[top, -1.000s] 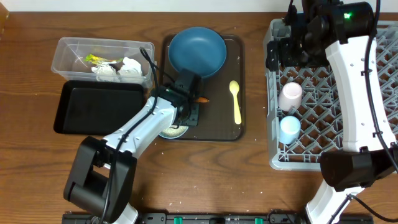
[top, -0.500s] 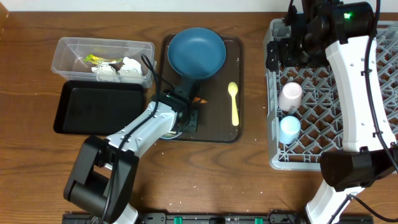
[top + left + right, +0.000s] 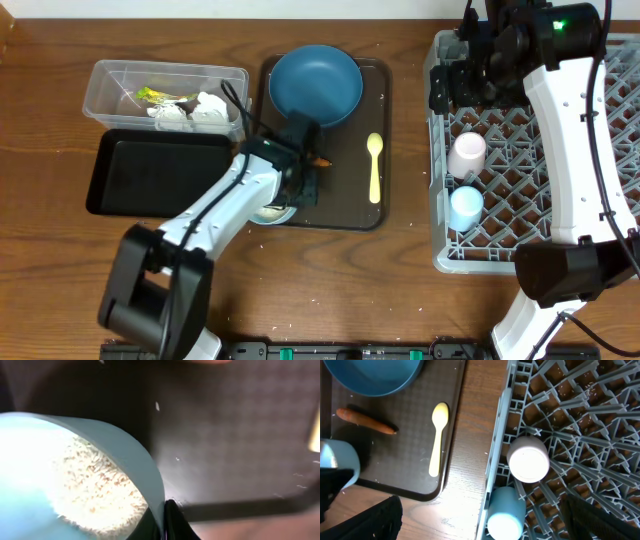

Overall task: Sort waste into correct bins and load items into the dishwasher rack
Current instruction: 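Grasp light-blue rice bowl rim with left gripper, then tip rice from bowl into black tray with left gripper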

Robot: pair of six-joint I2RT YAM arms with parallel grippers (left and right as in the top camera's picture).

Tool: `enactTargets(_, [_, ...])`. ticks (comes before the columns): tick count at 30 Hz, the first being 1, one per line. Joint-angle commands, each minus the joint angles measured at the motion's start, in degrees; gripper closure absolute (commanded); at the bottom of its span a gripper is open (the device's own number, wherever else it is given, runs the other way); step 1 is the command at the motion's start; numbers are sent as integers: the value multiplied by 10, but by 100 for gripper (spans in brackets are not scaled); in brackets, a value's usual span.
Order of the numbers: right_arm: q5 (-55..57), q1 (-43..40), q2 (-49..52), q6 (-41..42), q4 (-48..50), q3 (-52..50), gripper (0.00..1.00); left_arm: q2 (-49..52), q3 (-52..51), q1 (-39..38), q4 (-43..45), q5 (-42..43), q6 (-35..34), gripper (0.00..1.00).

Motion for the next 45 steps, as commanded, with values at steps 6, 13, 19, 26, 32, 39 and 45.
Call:
enactTargets(6, [7, -4, -6, -1, 2, 5, 1, -139, 36, 103, -46, 58, -17, 94])
enactTargets(13, [7, -3, -6, -1, 2, 5, 1, -184, 35, 279, -47, 173, 48, 94])
enactTargets(19, [7, -3, -6, -1, -1, 5, 1, -130, 35, 420, -26, 355, 110, 94])
enactTargets(26, [7, -3, -6, -1, -1, 5, 1, -19, 35, 530, -9, 572, 162, 94])
enactTargets(32, [7, -3, -6, -1, -1, 5, 1, 75, 35, 583, -1, 749, 201, 94])
enactTargets(39, [7, -3, -6, -1, -2, 5, 1, 115, 35, 618, -4, 834, 189, 94])
enactTargets(45, [7, -3, -6, -1, -1, 5, 1, 115, 35, 658, -4, 834, 158, 94])
